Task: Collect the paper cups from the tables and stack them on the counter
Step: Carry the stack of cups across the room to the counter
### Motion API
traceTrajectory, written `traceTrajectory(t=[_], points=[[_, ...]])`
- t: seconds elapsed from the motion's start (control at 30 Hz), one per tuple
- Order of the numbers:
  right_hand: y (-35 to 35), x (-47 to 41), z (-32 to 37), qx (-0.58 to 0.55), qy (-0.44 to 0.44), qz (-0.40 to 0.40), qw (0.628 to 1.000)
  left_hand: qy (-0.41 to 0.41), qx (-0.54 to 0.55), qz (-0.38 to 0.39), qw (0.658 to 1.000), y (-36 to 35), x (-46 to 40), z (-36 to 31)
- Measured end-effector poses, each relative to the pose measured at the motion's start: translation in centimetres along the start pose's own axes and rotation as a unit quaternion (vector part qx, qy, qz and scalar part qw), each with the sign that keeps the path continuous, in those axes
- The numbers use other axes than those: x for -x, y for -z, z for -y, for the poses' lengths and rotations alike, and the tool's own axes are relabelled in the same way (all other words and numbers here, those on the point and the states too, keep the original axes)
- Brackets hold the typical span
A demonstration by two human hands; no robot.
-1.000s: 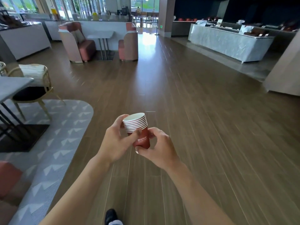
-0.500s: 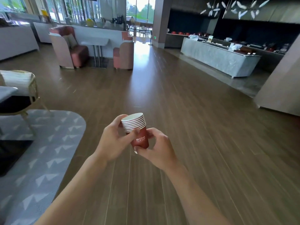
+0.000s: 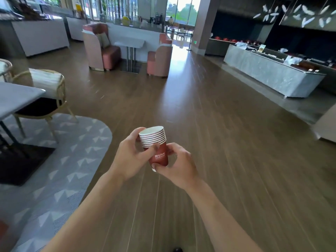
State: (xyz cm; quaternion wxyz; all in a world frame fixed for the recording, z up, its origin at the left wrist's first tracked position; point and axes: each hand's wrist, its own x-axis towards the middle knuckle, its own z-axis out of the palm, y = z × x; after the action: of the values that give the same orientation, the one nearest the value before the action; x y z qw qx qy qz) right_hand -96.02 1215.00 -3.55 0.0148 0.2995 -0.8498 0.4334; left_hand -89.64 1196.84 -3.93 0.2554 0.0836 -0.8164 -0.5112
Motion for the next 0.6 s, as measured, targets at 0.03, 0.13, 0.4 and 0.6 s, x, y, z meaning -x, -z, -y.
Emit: traceTrajectory(t=[0.03,0.13,0.4,0.6], points=[[-0.5,-0.8,-0.2,-0.004,0.003,0.004,1.000,0.002,-0.003,-0.003,1.000,0.2,-0.5,0.4],[-1.6,-3.5,-1.2,-0.009,0.010,0.015,1.000,0.006,-0.007,-0.016,1.000,0.4,-2.5,1.4],[-3.3,-12.9,-5.5,-0.050,0.033,0.046,0.997,0.015,-0.044,-0.044,0.998,-1.2,-10.4,3.9],[-1.8,-21.6,-10.5,-0.059,0.047,0.048,0.996,0.028,-0.059,-0.053,0.996,-5.3,-18.7,4.7]])
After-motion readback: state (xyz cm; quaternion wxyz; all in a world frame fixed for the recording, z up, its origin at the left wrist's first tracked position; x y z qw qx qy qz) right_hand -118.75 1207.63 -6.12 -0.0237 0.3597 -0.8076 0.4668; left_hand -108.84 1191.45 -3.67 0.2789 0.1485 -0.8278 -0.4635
